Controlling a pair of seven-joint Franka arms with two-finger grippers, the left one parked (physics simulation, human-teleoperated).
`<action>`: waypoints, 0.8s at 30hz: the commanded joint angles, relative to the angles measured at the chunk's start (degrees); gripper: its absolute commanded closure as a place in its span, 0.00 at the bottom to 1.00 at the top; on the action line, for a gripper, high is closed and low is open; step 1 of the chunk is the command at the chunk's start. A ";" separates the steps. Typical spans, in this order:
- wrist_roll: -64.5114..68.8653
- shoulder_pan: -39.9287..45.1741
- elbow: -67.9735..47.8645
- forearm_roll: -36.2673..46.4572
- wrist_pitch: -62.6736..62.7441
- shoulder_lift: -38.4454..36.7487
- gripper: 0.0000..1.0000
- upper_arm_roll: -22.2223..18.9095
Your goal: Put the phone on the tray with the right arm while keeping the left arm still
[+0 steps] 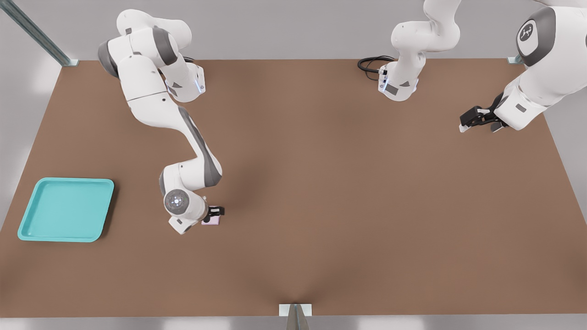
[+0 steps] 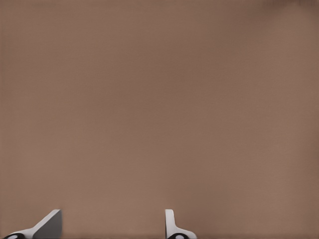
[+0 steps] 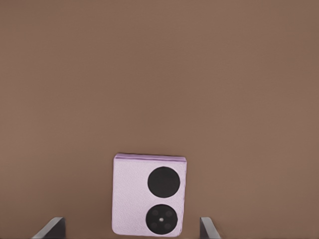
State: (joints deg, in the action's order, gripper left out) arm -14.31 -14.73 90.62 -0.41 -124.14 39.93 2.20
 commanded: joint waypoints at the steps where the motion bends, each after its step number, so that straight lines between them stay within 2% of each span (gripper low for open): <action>1: -11.97 0.14 1.49 -0.03 -7.08 0.06 0.00 0.08; 6: -11.53 0.49 5.62 -0.21 -13.85 1.11 0.00 0.08; 19: -10.74 0.84 5.45 -0.39 -18.68 4.28 0.00 0.08; 21: -10.74 0.58 5.36 -0.39 -18.33 4.01 0.23 0.08; 22: -10.74 0.49 5.36 -0.39 -18.24 4.01 0.27 0.00; 24: -10.74 0.49 5.45 -0.39 -18.07 3.75 0.28 0.08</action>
State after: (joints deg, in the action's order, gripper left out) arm -22.00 -14.22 96.12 -0.35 -141.80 43.74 2.26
